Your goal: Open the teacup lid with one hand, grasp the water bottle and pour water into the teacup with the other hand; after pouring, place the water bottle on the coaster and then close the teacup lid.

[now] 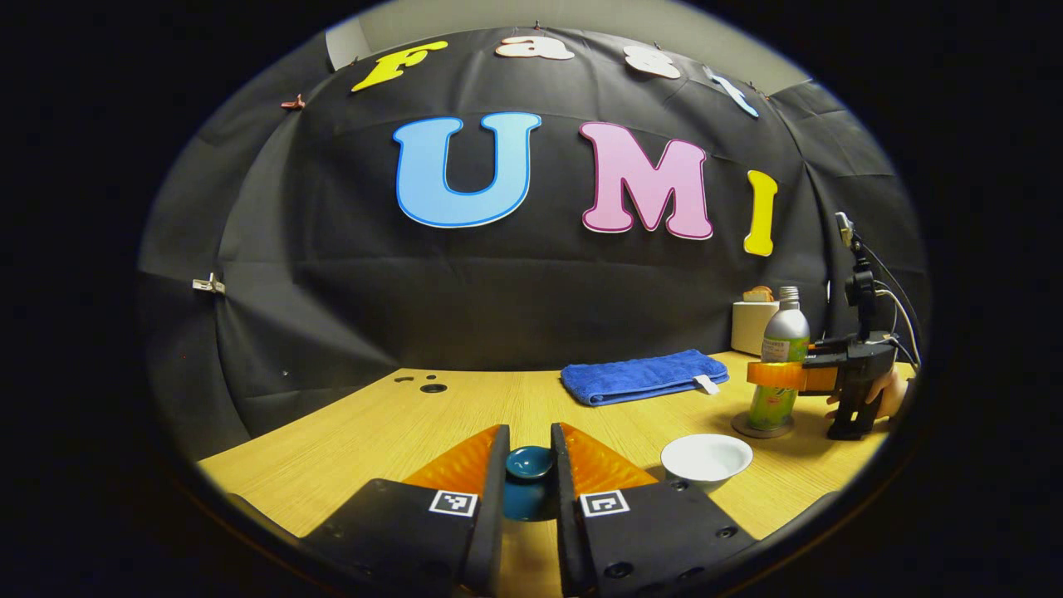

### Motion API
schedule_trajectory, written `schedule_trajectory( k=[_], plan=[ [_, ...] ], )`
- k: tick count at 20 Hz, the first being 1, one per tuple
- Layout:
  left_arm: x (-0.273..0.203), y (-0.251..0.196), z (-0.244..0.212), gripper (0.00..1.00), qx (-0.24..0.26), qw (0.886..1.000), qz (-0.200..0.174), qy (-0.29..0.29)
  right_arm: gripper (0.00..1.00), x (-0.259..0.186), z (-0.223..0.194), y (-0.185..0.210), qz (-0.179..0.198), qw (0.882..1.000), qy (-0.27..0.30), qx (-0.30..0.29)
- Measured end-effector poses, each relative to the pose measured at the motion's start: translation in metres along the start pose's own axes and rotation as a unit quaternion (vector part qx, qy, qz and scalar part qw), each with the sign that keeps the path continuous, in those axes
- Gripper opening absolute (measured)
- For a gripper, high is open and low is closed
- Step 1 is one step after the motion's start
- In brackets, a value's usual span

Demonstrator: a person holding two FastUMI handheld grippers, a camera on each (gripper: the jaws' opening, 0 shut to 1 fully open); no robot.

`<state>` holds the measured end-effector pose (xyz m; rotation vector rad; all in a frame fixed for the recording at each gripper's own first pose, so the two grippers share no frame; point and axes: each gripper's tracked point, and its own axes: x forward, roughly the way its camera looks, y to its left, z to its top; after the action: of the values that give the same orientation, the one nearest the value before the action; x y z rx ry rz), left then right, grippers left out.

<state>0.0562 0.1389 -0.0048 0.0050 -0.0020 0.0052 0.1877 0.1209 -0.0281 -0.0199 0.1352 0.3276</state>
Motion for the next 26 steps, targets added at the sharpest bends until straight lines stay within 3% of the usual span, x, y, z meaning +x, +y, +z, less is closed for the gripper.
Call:
schedule_trajectory(
  k=[8, 14, 15, 19, 26],
  plan=[
    [0.000, 0.000, 0.000, 0.31, 0.000, 1.000, 0.000, 0.000, 1.00, -0.033, -0.005, 0.013, 0.012, 1.000, 0.007, -0.011],
    [0.000, -0.002, 0.000, 0.31, -0.002, 1.000, 0.002, 0.002, 1.00, -0.070, -0.018, -0.005, -0.023, 0.999, 0.028, 0.028],
    [0.001, -0.005, 0.000, 0.31, -0.001, 1.000, -0.003, 0.002, 0.96, -0.077, -0.015, -0.012, -0.033, 0.999, 0.019, 0.036],
    [0.004, -0.041, 0.002, 0.31, -0.001, 0.999, -0.033, 0.001, 0.99, -0.101, -0.008, -0.022, -0.058, 0.998, -0.015, -0.010],
    [0.012, -0.102, 0.003, 0.31, 0.001, 0.996, -0.088, 0.001, 0.98, -0.111, -0.006, -0.016, -0.050, 0.998, -0.026, -0.023]
  ],
)
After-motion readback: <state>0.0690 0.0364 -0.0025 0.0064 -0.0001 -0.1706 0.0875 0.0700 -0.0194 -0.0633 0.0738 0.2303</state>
